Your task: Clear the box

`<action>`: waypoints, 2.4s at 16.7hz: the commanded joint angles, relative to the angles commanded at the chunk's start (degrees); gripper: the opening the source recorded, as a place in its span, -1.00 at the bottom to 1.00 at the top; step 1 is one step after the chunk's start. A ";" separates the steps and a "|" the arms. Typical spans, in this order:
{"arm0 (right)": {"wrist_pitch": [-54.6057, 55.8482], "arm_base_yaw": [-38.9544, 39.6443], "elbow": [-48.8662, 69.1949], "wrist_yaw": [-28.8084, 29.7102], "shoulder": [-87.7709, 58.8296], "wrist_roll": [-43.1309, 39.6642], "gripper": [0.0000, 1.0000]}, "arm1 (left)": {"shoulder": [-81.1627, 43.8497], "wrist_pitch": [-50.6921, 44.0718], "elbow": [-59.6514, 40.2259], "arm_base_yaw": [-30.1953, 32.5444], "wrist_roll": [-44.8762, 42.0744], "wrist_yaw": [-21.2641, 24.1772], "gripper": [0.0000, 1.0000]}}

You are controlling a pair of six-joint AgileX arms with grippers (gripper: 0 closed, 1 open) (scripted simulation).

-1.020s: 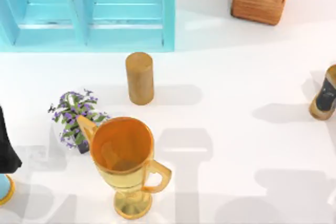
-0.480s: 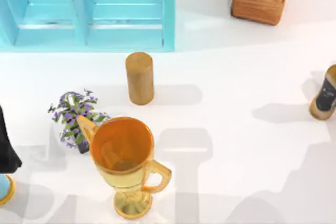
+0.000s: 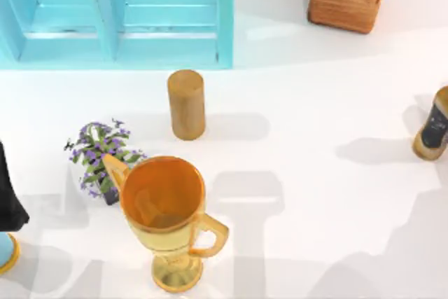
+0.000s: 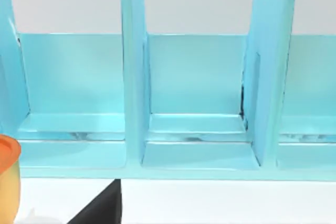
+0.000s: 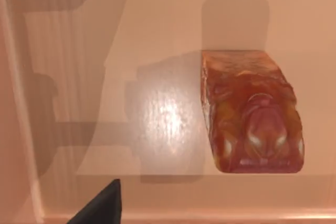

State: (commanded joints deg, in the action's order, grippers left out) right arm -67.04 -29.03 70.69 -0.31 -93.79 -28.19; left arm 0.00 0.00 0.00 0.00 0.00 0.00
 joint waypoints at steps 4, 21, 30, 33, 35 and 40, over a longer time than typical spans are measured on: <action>6.31 -0.16 -4.96 0.00 -1.37 -0.16 1.00 | 0.00 0.00 0.00 0.00 0.00 0.00 1.00; 20.99 0.07 -13.86 0.00 -7.19 0.17 0.25 | 0.00 0.00 0.00 0.00 0.00 0.00 1.00; 20.99 0.07 -13.86 0.00 -7.19 0.17 -1.00 | 0.00 0.00 0.00 0.00 0.00 0.00 1.00; 20.99 0.07 -13.86 0.00 -7.19 0.17 -1.00 | 0.00 0.00 0.00 0.00 0.00 0.00 1.00; 20.99 0.07 -13.86 0.00 -7.19 0.17 -1.00 | 0.00 0.00 0.00 0.00 0.00 0.00 1.00; 20.16 -0.63 -13.00 -0.13 -6.29 -0.07 -1.00 | 0.00 0.00 0.00 0.00 0.00 0.00 1.00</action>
State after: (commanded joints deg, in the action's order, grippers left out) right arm -46.87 -29.66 57.69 -0.44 -100.08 -28.26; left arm 0.00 0.00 0.00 0.00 0.00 0.00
